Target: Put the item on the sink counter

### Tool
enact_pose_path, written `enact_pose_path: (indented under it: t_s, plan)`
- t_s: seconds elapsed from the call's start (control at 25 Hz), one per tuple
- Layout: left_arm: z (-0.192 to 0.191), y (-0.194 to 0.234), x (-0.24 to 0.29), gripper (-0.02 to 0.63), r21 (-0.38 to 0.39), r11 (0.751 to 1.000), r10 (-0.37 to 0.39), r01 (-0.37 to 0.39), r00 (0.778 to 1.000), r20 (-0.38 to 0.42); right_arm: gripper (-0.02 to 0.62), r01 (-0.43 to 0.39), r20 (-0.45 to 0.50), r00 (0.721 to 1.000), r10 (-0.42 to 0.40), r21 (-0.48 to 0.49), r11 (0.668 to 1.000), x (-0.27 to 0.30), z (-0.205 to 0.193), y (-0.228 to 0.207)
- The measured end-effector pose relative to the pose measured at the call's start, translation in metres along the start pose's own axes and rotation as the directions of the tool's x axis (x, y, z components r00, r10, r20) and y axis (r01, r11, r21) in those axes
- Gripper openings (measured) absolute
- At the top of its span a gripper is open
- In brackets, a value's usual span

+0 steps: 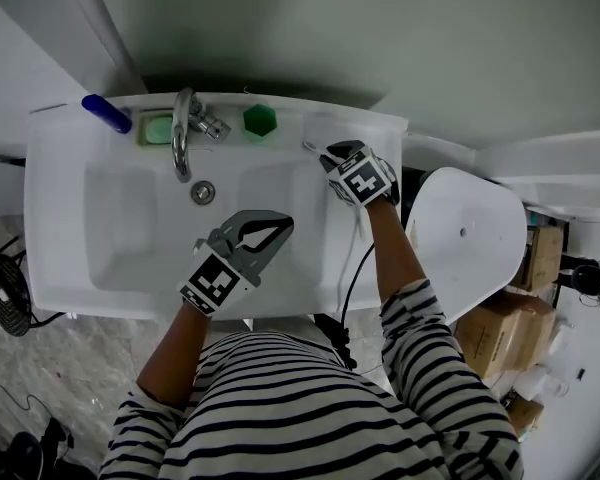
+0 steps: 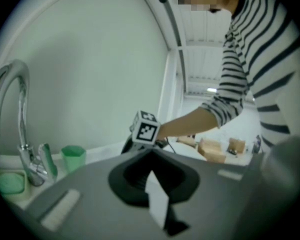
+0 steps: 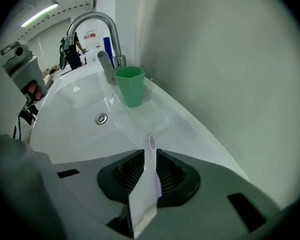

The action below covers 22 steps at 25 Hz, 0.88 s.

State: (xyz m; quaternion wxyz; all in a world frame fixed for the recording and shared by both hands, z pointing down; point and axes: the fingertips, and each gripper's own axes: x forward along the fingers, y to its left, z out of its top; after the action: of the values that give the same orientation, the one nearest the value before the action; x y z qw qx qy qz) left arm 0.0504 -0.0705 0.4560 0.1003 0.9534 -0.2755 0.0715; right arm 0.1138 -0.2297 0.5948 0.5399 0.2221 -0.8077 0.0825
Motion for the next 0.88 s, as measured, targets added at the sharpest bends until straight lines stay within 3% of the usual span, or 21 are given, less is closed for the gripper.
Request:
enact_pose_path:
  t_s: [0.4,0.88]
  plan:
    - [-0.01,0.01,0.005,0.005,-0.027,1.0,0.015,-0.015,1.0,-0.005,0.063,-0.05,-0.115,0.992,0.042,-0.07,0.996,0.035,-0.016,-0.002]
    - [-0.013,0.016,0.01,0.005,-0.039,0.999,0.019,-0.019,1.0,-0.005,0.041,-0.067,-0.163,0.985,0.052,-0.086,0.994,0.047,-0.021,-0.004]
